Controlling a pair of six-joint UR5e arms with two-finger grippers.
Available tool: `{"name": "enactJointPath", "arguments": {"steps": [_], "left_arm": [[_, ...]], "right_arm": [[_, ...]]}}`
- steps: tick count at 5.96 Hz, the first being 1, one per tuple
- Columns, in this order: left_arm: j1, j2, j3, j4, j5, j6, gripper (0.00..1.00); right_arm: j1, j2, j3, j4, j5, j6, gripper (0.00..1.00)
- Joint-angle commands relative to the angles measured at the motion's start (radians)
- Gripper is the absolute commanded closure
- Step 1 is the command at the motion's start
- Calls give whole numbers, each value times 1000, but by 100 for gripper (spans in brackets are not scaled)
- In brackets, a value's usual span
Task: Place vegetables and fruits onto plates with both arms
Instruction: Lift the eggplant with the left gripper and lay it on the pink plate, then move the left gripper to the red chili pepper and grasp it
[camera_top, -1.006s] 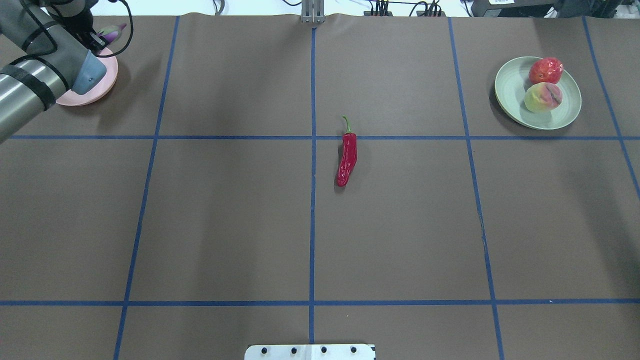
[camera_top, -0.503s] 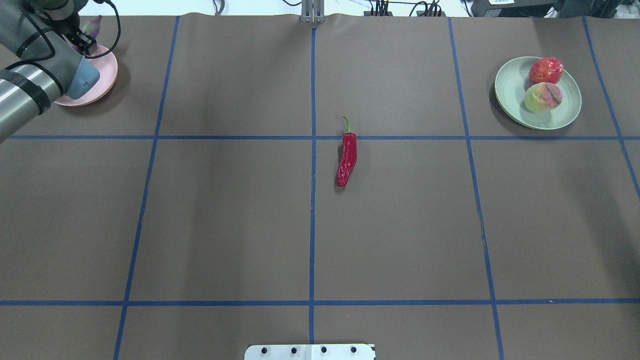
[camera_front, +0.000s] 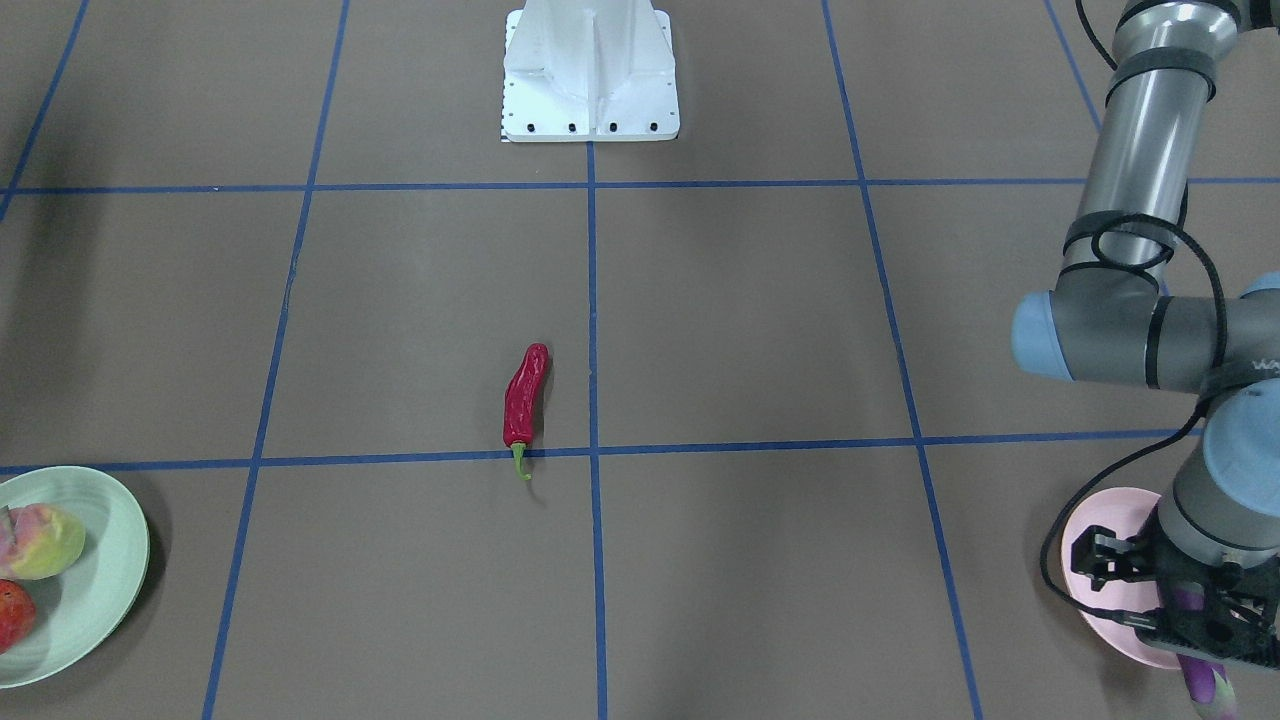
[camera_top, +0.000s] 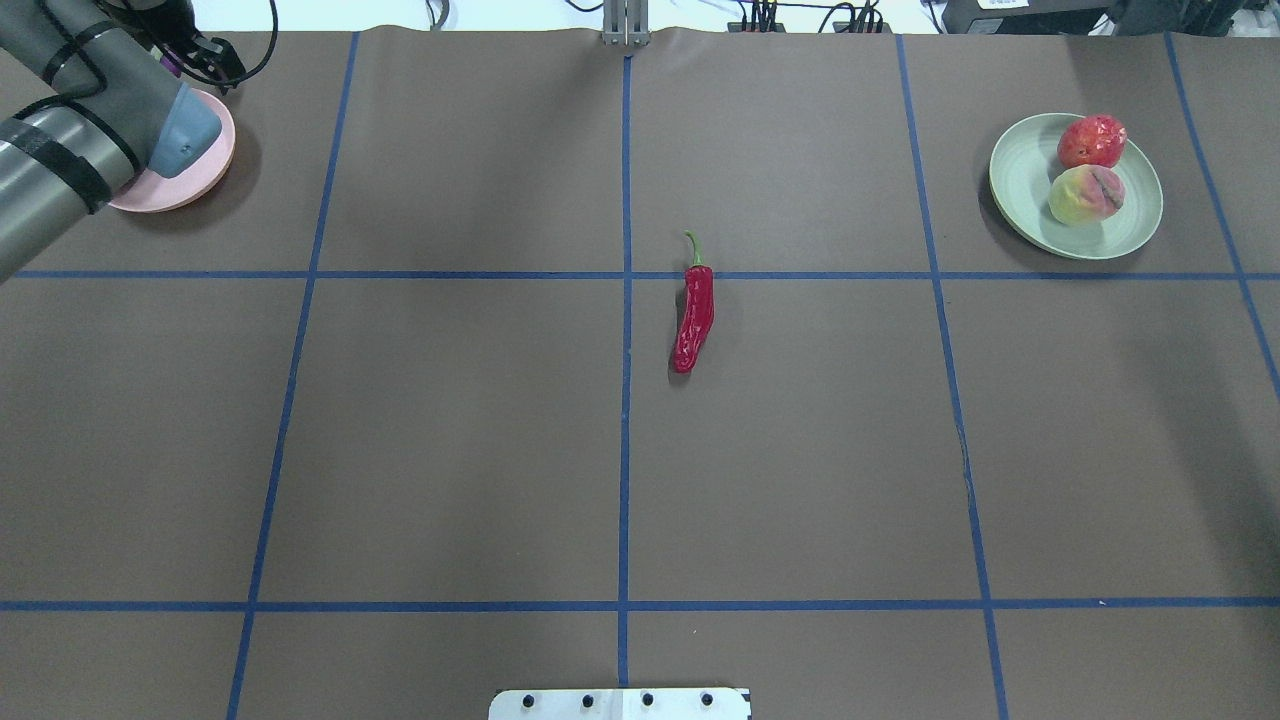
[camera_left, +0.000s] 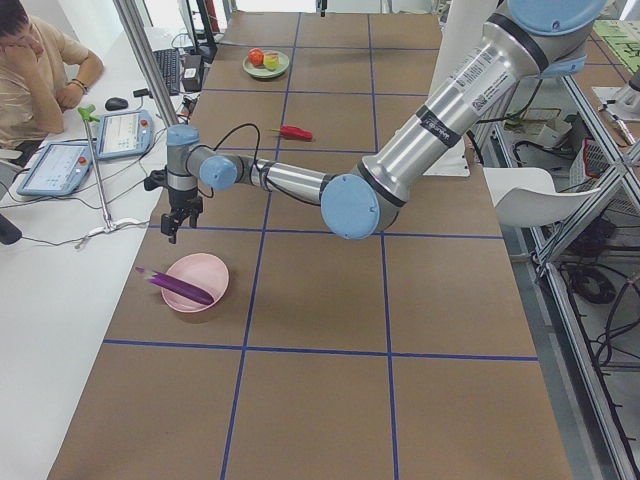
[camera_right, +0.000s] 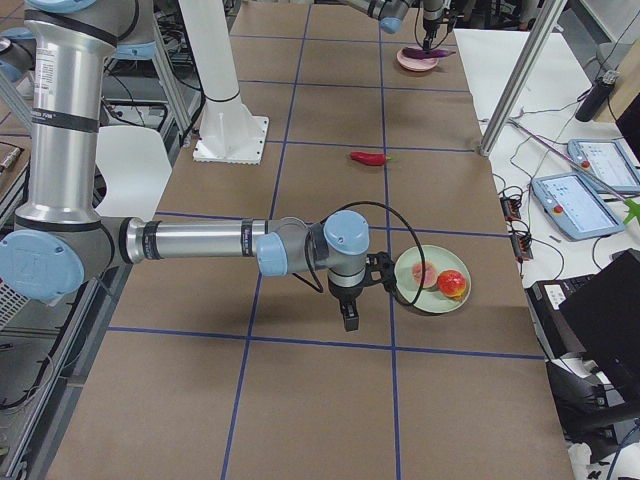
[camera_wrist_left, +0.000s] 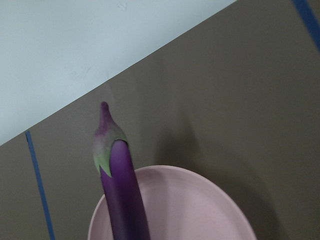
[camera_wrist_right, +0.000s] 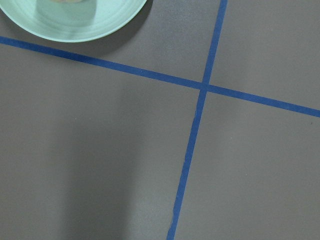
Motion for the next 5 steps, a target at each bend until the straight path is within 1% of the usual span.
{"name": "enactJointPath", "arguments": {"steps": [1,2,3,5], "left_arm": [[146,-4,-184,56,-35,-270,1],[235,-32,-215,49,-36,-437,1],[318,-100,-214,47,-36,-575,1],[470,-225,-178,41,-30,-789,1]], "right_arm": [[0,0,0,1,-4,-1,1],[0,1,0,1,-4,-1,1],[0,2,0,1,-4,-1,1],[0,0,0,1,-2,-1,1]]}}
